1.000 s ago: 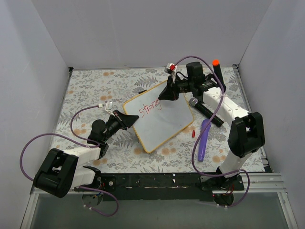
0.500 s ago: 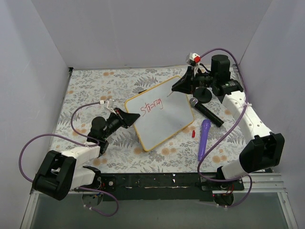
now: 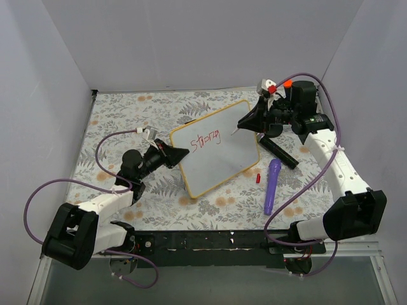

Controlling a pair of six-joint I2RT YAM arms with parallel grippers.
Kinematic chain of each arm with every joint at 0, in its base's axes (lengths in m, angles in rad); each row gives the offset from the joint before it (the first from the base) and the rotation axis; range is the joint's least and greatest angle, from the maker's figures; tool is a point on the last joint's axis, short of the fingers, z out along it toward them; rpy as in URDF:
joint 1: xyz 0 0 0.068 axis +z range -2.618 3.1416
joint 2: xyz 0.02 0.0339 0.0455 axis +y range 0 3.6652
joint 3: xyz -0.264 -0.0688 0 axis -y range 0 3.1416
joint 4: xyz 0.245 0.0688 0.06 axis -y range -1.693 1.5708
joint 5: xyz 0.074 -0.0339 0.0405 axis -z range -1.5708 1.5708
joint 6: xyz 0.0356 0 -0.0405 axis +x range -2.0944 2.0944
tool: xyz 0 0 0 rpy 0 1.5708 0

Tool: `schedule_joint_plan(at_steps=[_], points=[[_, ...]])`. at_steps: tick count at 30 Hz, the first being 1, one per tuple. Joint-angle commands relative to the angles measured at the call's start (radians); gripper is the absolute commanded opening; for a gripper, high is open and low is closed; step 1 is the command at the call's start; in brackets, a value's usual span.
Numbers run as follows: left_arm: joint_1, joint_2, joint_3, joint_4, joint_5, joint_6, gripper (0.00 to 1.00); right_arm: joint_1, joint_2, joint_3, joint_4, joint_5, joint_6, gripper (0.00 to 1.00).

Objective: Write a sentence on the whiteboard

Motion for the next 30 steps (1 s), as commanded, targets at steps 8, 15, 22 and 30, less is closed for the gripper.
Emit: schedule_joint_plan(at_steps=[8,15,22,30], points=[[-0.004,-0.102,0.006,-0.093,-0.021,0.089,0.0,-0.07,-0.1,-0.077,-0.114,-0.098,-0.161,0.01],[-0.006,-0.111,-0.012,-0.046,0.008,0.022,0.0,-0.089,-0.099,-0.101,-0.094,-0.121,-0.144,0.01],[-0.004,-0.094,-0.022,-0.039,0.01,-0.009,0.0,-0.09,-0.089,-0.118,-0.065,-0.145,-0.121,0.01],[-0.004,-0.082,-0.031,-0.01,0.025,-0.041,0.0,-0.086,-0.088,-0.147,0.035,-0.153,-0.032,0.01]])
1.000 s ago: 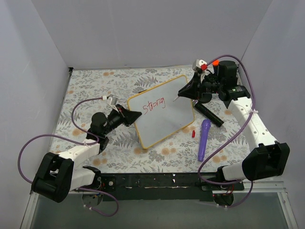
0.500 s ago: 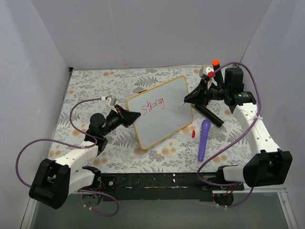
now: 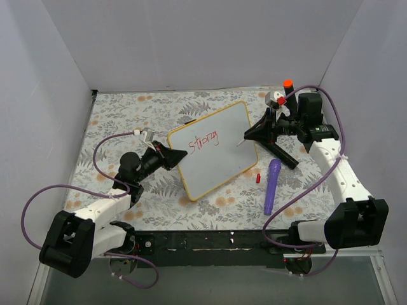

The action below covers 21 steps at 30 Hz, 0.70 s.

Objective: Write a sentence on the whiteboard

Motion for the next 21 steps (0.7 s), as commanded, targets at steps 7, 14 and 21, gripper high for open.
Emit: schedule_joint_plan(at_steps=[7,14,21], points=[[-0.004,0.022,-0.027,0.088,0.051,-0.081,0.0,0.041,0.034,0.025,0.125,0.04,0.106,0.01],[-0.004,-0.022,-0.032,0.037,0.019,-0.087,0.0,0.064,0.051,0.028,0.176,0.043,0.144,0.01],[-0.006,-0.061,-0.037,-0.001,-0.033,-0.067,0.0,0.095,0.045,0.017,0.178,0.06,0.134,0.01]])
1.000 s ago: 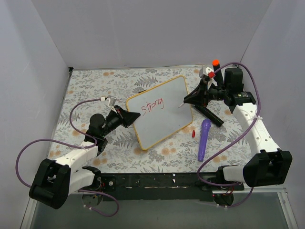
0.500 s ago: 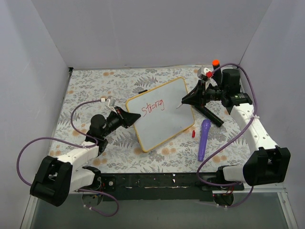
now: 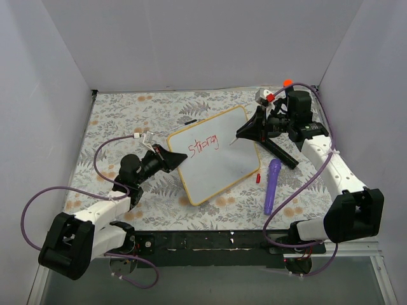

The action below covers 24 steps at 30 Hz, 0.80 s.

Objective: Write a sentence on the whiteboard

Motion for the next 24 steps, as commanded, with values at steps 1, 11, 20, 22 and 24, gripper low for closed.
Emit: schedule_joint_plan(at_steps=[1,11,20,22,24], points=[[-0.006,-0.058,-0.004,0.004,-0.03,0.036,0.0,0.02,-0.012,0.036,0.031,0.007,0.001,0.01],[-0.004,-0.075,0.018,-0.031,-0.061,0.067,0.0,0.027,0.019,0.098,-0.019,0.018,-0.014,0.01],[-0.006,-0.124,-0.007,-0.036,-0.104,0.005,0.0,0.029,-0.009,0.089,-0.045,0.033,-0.054,0.01],[-0.004,-0.129,-0.013,-0.038,-0.108,-0.001,0.0,0.029,-0.017,0.087,-0.05,0.024,-0.069,0.01],[-0.004,-0.14,-0.022,-0.025,-0.102,-0.005,0.0,0.029,-0.018,0.087,-0.053,0.021,-0.083,0.01]])
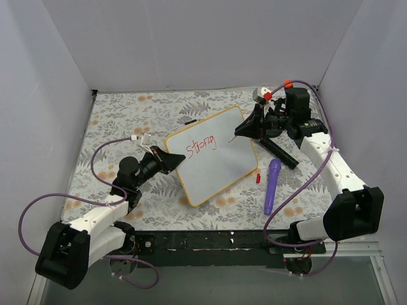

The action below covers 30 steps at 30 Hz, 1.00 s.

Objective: Write a sentence on the whiteboard

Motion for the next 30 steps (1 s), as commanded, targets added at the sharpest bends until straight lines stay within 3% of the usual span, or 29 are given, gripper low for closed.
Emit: schedule_joint_plan(at_steps=[1,30], points=[[-0.001,-0.054,-0.015,0.064,-0.035,-0.001,0.0,0.005,-0.034,0.033,-0.01,-0.012,-0.045,0.01],[-0.001,-0.171,-0.055,0.026,0.0,-0.044,0.0,0.006,-0.079,-0.023,0.05,0.022,0.006,0.01]])
